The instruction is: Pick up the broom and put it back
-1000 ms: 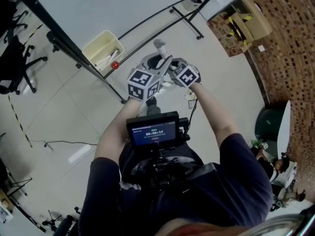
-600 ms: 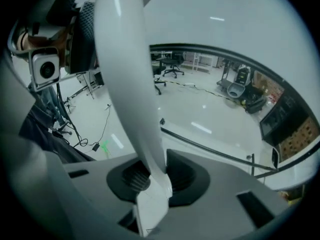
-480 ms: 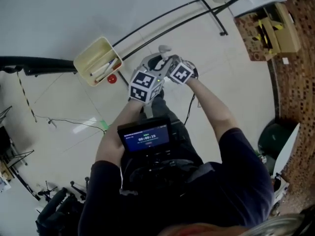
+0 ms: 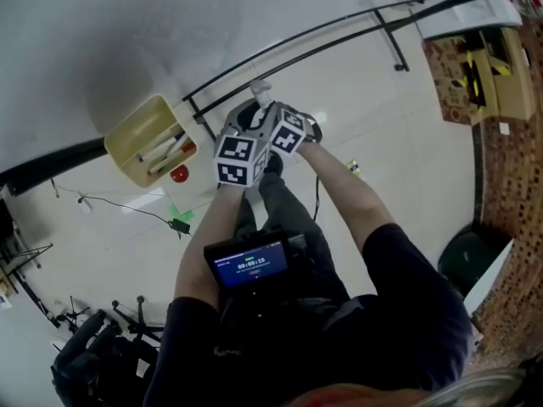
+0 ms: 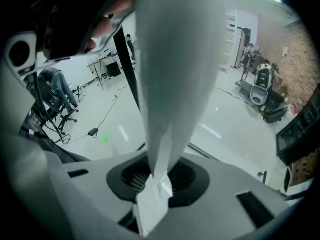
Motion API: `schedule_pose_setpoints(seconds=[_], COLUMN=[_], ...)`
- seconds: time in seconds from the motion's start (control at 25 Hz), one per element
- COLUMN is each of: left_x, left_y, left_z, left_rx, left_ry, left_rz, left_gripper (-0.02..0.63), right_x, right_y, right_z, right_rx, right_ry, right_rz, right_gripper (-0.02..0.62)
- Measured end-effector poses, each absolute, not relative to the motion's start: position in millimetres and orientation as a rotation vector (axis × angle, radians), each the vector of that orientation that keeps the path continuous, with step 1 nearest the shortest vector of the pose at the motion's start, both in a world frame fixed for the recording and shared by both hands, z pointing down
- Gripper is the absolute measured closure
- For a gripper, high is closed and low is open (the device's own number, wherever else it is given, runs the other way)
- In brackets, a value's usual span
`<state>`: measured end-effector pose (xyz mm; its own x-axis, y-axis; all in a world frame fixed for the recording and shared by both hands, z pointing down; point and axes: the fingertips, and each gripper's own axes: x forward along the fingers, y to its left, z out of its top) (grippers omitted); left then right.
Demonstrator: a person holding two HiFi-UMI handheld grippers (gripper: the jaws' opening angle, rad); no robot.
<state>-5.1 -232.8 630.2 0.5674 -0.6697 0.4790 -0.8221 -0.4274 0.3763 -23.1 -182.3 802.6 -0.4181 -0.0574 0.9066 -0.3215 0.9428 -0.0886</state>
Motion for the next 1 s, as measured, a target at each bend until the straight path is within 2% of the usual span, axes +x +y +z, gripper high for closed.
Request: schedule_pose_setpoints(seconds=[0.4, 0.64, 0.84, 0.92, 1.0], left_x=[-41.9, -52.9, -57.3, -55.2, -56.8], left_y=[-254.6, -265.1, -264.4, -265.8, -267.1], left_z=[661.1, 660.5, 661.4, 660.0, 659.0], left_rx=[2.086, 2.083, 2.057, 2.076, 2.086], left_ry=[-1.369, -1.442, -1.504, -1.495, -1.49], left_rz=[0.343, 0.386, 0.358, 0.368, 0.386], left_gripper=[0.528, 0.528, 0.526, 0.526, 0.524], right_x=[-42.2, -50.6, -52.7, -52.5, -53.3], right_y=[-211.5, -219.9, -222.3, -227.4, -230.6], right_z=[831.7, 824.9, 815.4, 809.6, 806.6], right_rx=[0.23, 0.255, 0.275, 0.295, 0.305], right_ry=[-1.995, -2.029, -2.091, -2.099, -2.105], right_rz=[0.158, 0.196, 0.156, 0.127, 0.117], right_gripper=[0.499, 0.494, 0.445, 0.486, 0.486])
